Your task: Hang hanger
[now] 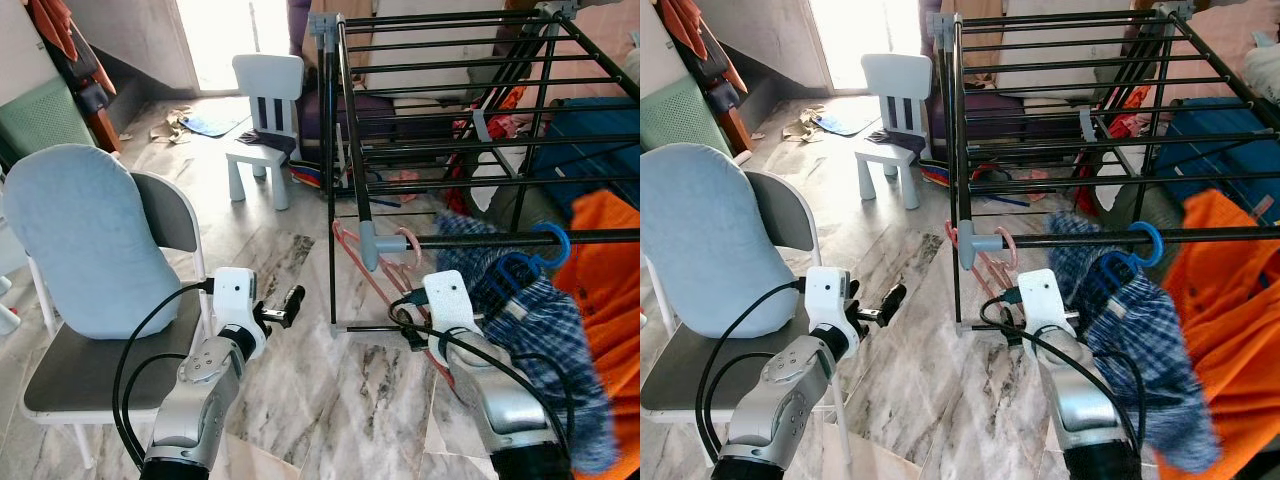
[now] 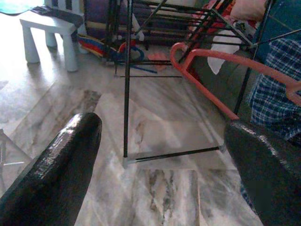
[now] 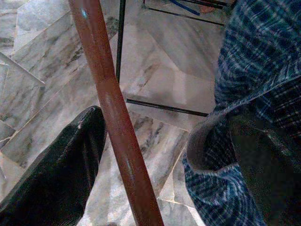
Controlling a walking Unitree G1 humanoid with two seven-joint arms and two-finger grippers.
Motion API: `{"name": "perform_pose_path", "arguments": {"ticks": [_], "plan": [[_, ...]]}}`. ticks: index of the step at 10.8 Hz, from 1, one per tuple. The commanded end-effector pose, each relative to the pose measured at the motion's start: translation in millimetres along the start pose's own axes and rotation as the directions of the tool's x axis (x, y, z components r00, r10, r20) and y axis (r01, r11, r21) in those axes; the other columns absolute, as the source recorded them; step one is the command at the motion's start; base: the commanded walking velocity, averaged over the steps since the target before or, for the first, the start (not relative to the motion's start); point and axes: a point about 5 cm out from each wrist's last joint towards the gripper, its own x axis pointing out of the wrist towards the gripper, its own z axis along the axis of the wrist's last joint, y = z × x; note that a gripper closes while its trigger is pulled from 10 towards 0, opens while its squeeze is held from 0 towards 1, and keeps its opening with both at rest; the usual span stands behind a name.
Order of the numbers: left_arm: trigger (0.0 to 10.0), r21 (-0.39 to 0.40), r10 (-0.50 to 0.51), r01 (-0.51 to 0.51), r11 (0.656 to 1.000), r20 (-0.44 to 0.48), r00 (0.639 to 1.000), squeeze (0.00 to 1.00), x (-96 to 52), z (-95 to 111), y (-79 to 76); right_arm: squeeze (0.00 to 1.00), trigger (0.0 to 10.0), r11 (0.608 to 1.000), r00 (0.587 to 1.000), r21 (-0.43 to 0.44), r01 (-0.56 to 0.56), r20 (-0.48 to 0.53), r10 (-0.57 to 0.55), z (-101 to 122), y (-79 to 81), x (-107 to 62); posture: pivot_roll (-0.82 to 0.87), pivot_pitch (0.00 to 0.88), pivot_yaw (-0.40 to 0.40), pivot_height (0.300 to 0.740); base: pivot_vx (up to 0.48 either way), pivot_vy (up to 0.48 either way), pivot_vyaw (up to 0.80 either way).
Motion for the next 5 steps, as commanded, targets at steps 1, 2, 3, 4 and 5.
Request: {"name": "perform_pose_path", "arguments": {"ticks": [1,2,3,4,5], "plan": [[10.0,0.020,0.001,-0.001,1.000,0.007,1.000,0.00,0.1,3.2,0.2,1.00,10.0,1.000,1.000,0.007,-0.010,0.017,0.010,3.9,1.0,-3.2,-0.25,0.000,0.066,0.740,0.000,0.000,0.00],[10.0,0.022,0.000,0.000,1.000,0.005,1.000,0.00,0.3,2.8,0.0,1.00,10.0,1.000,1.000,0.007,-0.014,0.023,0.014,4.5,1.2,-4.6,-0.25,0.000,0.066,0.740,0.000,0.000,0.00],[10.0,0.022,0.000,0.000,1.000,0.002,1.000,0.00,0.3,2.5,0.0,1.00,10.0,1.000,0.999,0.005,-0.023,0.030,0.023,5.4,1.8,-5.5,-0.25,0.000,0.066,0.740,0.000,0.000,0.00],[10.0,0.023,0.001,-0.001,1.000,0.000,1.000,0.00,0.3,2.1,-0.1,0.56,10.0,1.000,0.999,0.005,-0.026,0.030,0.026,5.6,1.6,-5.7,-0.25,0.000,0.065,0.740,0.000,0.000,0.00],[10.0,0.024,0.001,-0.001,1.000,-0.002,1.000,0.00,0.5,1.7,-0.3,0.00,10.0,1.000,0.999,0.004,-0.029,0.030,0.029,5.9,1.6,-5.9,-0.25,0.000,0.065,0.740,0.000,0.000,0.00]]}}
